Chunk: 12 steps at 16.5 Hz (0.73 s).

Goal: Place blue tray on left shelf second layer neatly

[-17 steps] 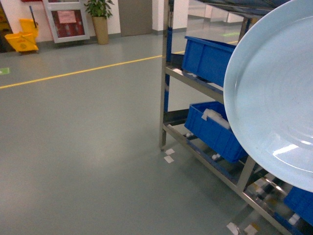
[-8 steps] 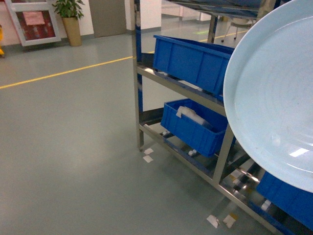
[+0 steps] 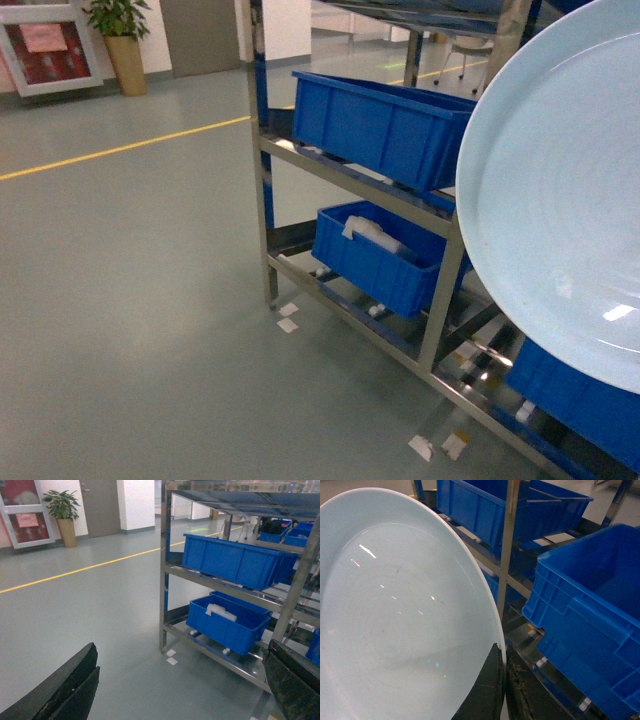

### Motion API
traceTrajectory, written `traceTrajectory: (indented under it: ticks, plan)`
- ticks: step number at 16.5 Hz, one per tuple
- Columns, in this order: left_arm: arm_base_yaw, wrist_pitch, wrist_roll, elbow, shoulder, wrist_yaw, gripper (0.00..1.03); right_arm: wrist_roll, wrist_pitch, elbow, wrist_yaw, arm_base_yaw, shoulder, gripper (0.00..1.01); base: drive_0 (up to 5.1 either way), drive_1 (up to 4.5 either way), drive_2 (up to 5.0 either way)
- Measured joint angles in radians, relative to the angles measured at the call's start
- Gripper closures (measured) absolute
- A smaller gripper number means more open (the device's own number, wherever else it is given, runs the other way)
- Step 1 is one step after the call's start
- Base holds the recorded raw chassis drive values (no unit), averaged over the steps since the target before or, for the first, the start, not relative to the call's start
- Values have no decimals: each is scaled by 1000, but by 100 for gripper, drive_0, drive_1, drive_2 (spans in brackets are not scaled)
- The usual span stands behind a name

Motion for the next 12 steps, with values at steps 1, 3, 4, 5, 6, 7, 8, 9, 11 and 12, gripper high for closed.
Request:
traceTrajectory:
  ticks: [1, 3, 4, 5, 6, 7, 8, 9, 11, 12]
  plan:
    - [0, 0, 0, 0, 0, 0, 5, 0, 0, 0, 0, 0, 0, 99, -156, -156, -156]
    - [0, 0, 0, 0, 0, 0, 5, 0, 0, 0, 0, 0, 0, 99, -156, -156, -156]
    - [0, 0, 0, 0, 0, 0, 5, 0, 0, 0, 0, 0, 0, 99, -156, -156, -156]
    - [0, 0, 0, 0, 0, 0, 5, 0, 0, 0, 0, 0, 0, 99, -156, -156, -156]
    - [0, 0, 0, 0, 0, 0, 5, 0, 0, 0, 0, 0, 0, 99, -156, -156, -156]
    - [0, 0, 0, 0, 0, 0, 5, 0, 0, 0, 0, 0, 0, 99, -157, -157, -157]
    - [0, 0, 0, 0, 0, 0, 5, 0, 0, 0, 0, 0, 0, 99, -154, -154, -154]
    - [0, 0, 0, 0, 0, 0, 5, 0, 0, 0, 0, 0, 0, 99, -154, -154, -154]
    - [0, 0, 0, 0, 0, 0, 5, 0, 0, 0, 0, 0, 0, 99, -153, -153, -153]
    - [-2, -1, 0, 0, 0, 1, 5, 0, 0, 0, 4, 0, -4, 99, 0, 0, 0]
